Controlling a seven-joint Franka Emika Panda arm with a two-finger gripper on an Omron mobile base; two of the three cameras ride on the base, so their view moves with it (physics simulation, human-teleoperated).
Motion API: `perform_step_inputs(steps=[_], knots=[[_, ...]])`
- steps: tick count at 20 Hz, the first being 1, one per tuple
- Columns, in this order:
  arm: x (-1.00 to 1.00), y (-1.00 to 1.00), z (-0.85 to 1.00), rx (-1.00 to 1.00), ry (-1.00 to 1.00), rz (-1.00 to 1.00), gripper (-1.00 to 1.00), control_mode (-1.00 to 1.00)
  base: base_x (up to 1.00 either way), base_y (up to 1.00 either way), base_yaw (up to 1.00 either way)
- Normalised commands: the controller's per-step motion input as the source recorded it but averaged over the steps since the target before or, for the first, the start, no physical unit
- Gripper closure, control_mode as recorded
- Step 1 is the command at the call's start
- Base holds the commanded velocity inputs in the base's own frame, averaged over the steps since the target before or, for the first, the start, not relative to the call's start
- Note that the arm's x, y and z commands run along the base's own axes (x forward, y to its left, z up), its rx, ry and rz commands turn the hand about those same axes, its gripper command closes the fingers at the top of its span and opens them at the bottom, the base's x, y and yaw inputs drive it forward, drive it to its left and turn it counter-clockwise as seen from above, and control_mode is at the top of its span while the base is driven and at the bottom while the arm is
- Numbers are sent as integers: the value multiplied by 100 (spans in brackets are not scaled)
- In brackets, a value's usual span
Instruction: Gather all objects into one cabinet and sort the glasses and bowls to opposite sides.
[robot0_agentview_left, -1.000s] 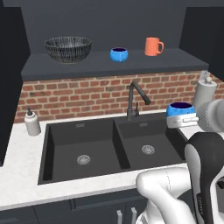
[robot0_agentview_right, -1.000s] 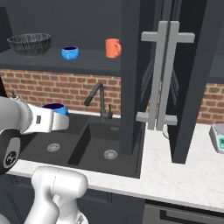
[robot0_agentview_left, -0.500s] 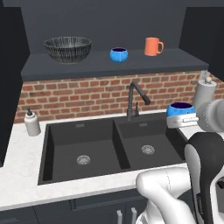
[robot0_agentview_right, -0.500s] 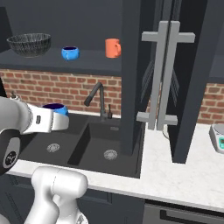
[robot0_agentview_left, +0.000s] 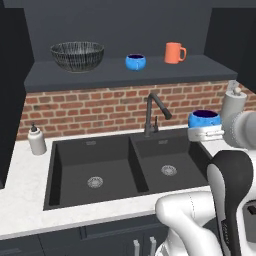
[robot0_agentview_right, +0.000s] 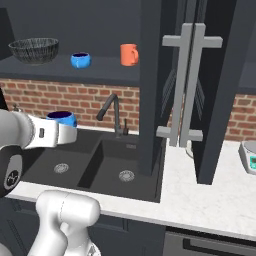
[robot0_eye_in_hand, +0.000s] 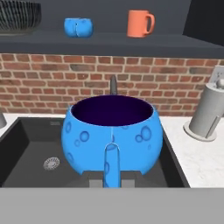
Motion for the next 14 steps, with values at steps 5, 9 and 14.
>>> perform_step_inputs(steps=[5, 9, 14], knots=[[0, 9, 16, 0, -17, 0, 100, -100, 0, 0, 0], [0, 4, 22, 0, -8, 0, 100, -100, 0, 0, 0], [0, 0, 35, 0, -1, 1, 100, -100, 0, 0, 0]])
